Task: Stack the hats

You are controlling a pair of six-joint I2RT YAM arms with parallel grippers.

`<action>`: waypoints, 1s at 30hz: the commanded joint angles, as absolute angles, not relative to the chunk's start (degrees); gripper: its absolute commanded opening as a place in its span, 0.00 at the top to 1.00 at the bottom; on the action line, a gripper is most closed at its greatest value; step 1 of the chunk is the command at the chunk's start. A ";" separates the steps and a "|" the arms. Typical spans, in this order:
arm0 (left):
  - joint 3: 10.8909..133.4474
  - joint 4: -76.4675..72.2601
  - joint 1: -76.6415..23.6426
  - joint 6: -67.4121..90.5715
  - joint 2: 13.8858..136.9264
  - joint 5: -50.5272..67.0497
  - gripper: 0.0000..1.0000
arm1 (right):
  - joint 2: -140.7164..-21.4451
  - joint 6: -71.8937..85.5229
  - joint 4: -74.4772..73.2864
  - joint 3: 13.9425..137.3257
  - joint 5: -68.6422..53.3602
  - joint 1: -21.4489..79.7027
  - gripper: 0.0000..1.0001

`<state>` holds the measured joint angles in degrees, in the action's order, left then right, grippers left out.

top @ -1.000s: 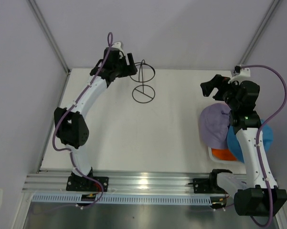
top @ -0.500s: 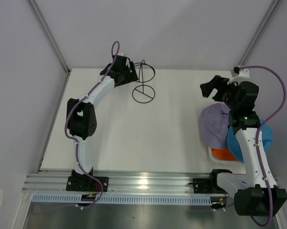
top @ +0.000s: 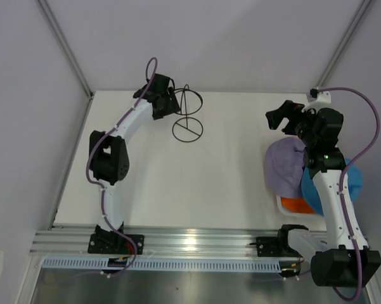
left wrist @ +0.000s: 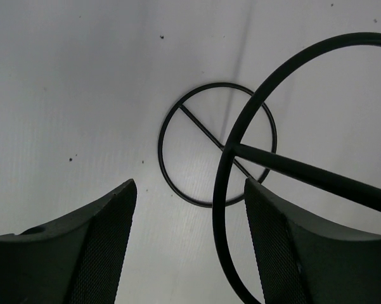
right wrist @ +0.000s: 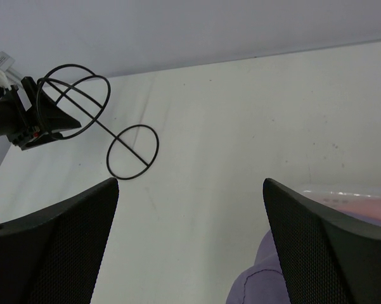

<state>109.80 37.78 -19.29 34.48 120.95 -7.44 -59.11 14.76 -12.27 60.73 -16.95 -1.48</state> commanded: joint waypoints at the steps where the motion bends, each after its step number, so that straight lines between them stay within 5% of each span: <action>1: 108.46 43.41 -20.13 34.19 115.50 -9.84 0.29 | -58.27 15.03 -10.90 60.21 -16.61 -1.05 0.00; 30: 63.56 44.65 -29.79 36.38 77.79 -8.70 0.24 | -49.66 17.67 -16.79 56.08 -15.82 -0.18 0.00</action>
<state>65.69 43.68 -29.21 34.74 81.71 -7.60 -51.18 16.99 -16.14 56.58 -16.78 -0.47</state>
